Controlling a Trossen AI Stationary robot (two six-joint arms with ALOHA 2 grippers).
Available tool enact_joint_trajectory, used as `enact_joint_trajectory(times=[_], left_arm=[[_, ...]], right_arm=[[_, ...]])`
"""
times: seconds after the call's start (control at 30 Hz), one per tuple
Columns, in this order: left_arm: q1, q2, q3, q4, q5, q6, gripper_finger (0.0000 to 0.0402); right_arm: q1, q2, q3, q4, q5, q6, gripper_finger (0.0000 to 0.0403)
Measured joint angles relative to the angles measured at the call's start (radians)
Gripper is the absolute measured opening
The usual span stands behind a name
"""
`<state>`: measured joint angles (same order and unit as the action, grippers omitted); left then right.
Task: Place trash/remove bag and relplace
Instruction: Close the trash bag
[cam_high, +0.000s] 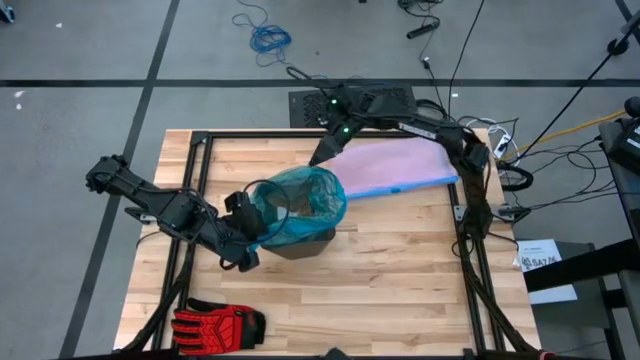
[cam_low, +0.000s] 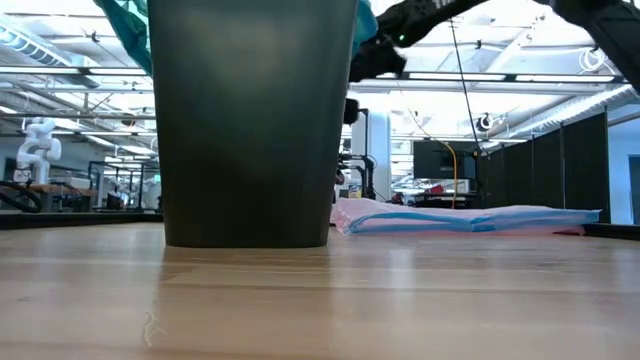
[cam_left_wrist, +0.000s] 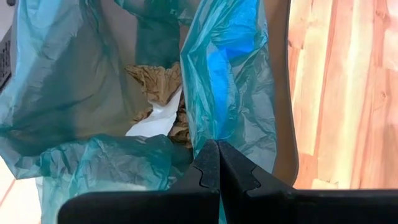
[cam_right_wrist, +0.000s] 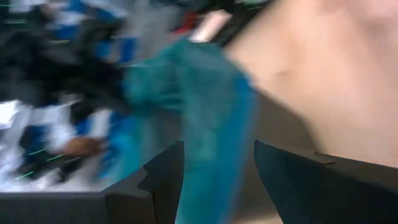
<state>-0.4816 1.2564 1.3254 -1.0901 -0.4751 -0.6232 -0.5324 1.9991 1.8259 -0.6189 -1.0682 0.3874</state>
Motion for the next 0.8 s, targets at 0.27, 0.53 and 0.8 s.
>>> enact_joint_trajectory(times=[0.27, 0.53, 0.8], left_arm=[[0.000, 0.000, 0.000, -0.014, 0.000, 0.001, 0.0000], [0.000, 0.000, 0.000, -0.017, 0.000, -0.001, 0.0000], [0.000, 0.000, 0.000, -0.019, 0.000, -0.016, 0.0000]], right_arm=[[0.094, 0.009, 0.000, 0.121, -0.111, 0.073, 0.0174], [0.172, -0.034, 0.000, 0.116, 0.034, -0.047, 0.0037], [0.298, -0.212, 0.001, -0.019, 0.402, -0.373, 0.0010]])
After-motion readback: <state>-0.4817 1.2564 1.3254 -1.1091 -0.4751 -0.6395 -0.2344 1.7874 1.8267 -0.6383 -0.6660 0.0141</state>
